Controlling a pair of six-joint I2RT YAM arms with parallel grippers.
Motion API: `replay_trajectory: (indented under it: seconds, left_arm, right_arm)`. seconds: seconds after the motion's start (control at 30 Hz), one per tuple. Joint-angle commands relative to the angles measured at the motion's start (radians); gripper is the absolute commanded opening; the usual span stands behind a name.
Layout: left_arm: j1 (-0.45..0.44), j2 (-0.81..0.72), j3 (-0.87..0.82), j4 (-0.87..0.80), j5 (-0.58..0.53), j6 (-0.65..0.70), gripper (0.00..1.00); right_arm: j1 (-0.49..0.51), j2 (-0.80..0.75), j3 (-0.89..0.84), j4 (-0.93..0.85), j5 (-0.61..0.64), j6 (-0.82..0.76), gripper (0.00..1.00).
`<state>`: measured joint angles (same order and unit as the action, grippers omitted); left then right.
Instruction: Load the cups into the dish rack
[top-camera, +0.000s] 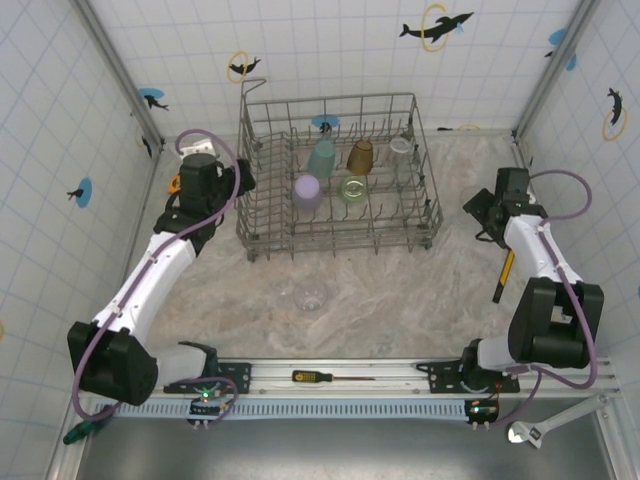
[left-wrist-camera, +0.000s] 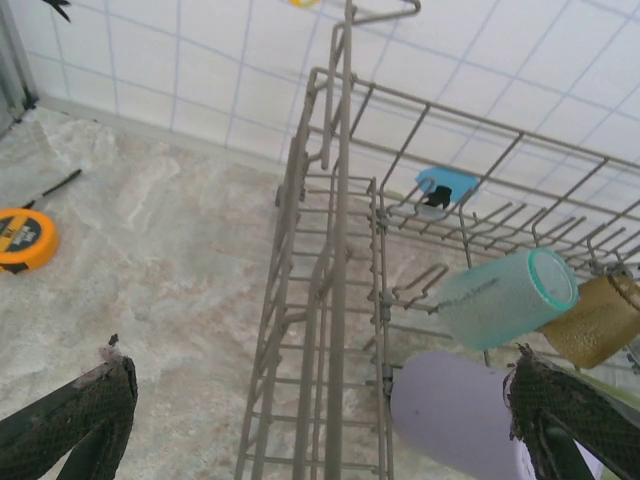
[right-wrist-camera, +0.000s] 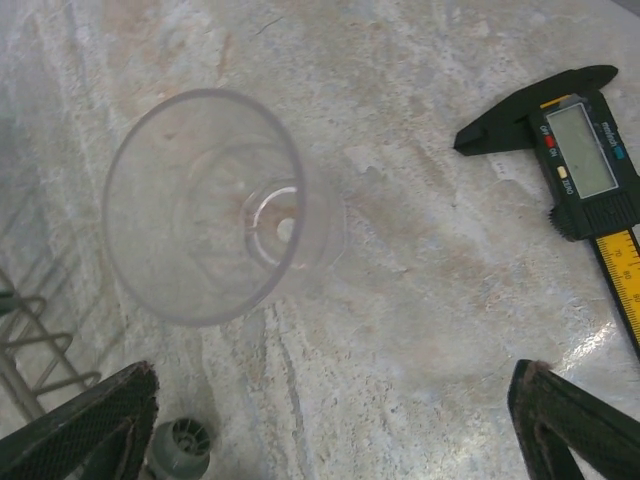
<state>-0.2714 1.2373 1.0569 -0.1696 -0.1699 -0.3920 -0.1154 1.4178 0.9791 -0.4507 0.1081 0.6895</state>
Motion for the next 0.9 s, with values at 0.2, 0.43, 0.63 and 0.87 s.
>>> replay_trajectory:
  seconds: [0.2, 0.43, 0.63, 0.87]
  left_arm:
    - [0.022, -0.024, -0.01, -0.002, -0.042, 0.04, 0.97]
    - [0.028, -0.049, -0.017, 0.002, -0.075, 0.05, 0.97]
    - [0.029, -0.054, -0.027, 0.013, -0.072, 0.049, 0.97]
    - [0.029, -0.053, -0.026, 0.014, -0.067, 0.049, 0.97]
  right_arm:
    - [-0.052, 0.091, 0.027, 0.079, -0.04, 0.066, 0.84]
    - [-0.081, 0.193, 0.107, 0.037, -0.086, 0.067, 0.71]
    - [-0.087, 0.242, 0.17, 0.011, -0.143, 0.081, 0.65]
    - [-0.093, 0.282, 0.203, 0.014, -0.138, 0.084, 0.56]
